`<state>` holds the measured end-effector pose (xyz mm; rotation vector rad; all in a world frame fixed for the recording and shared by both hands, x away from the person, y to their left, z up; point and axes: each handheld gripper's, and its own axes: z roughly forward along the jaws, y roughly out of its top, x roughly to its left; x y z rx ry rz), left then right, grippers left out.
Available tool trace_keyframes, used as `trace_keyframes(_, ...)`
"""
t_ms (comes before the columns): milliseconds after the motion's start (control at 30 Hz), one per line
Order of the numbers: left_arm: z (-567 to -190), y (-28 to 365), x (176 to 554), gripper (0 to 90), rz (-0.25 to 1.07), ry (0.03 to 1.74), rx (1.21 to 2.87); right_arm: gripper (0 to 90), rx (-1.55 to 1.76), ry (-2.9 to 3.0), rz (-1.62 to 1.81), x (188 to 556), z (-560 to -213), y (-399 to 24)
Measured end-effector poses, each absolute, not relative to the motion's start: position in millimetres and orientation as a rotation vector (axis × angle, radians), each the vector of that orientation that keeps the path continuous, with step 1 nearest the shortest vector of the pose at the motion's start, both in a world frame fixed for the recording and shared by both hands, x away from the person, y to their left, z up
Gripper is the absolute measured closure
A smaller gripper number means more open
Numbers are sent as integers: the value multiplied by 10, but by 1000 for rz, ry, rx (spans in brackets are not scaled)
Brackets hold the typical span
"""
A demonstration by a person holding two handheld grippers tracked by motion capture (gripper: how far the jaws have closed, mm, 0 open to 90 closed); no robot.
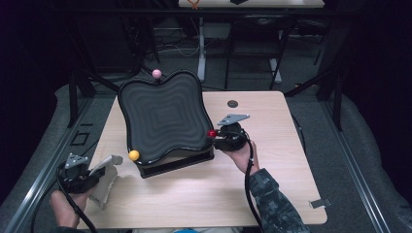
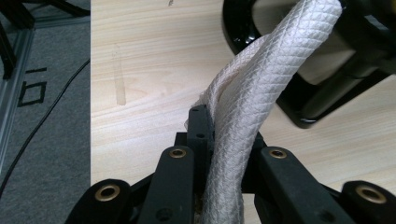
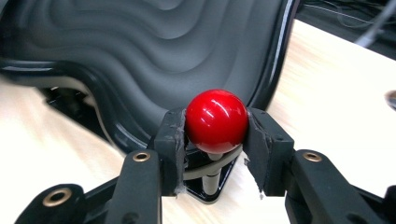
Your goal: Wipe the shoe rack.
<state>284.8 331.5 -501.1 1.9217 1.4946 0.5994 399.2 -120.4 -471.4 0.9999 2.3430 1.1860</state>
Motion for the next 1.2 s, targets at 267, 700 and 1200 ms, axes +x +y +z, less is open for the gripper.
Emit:
trace_keyframes(267,-5011,3265,2915,817,577,1467,1967,560,1088,2293,1162,4086,-4711,-1287)
trace_keyframes(700,-5009,3212,2958,823,550,1447,2065,599,1045,2287,1017,4123,-4735,-1147)
trace_keyframes(1200,-4999,3203,2986,822,549,1425,2101,600,954,2396,1034,4174,-4703,-1389)
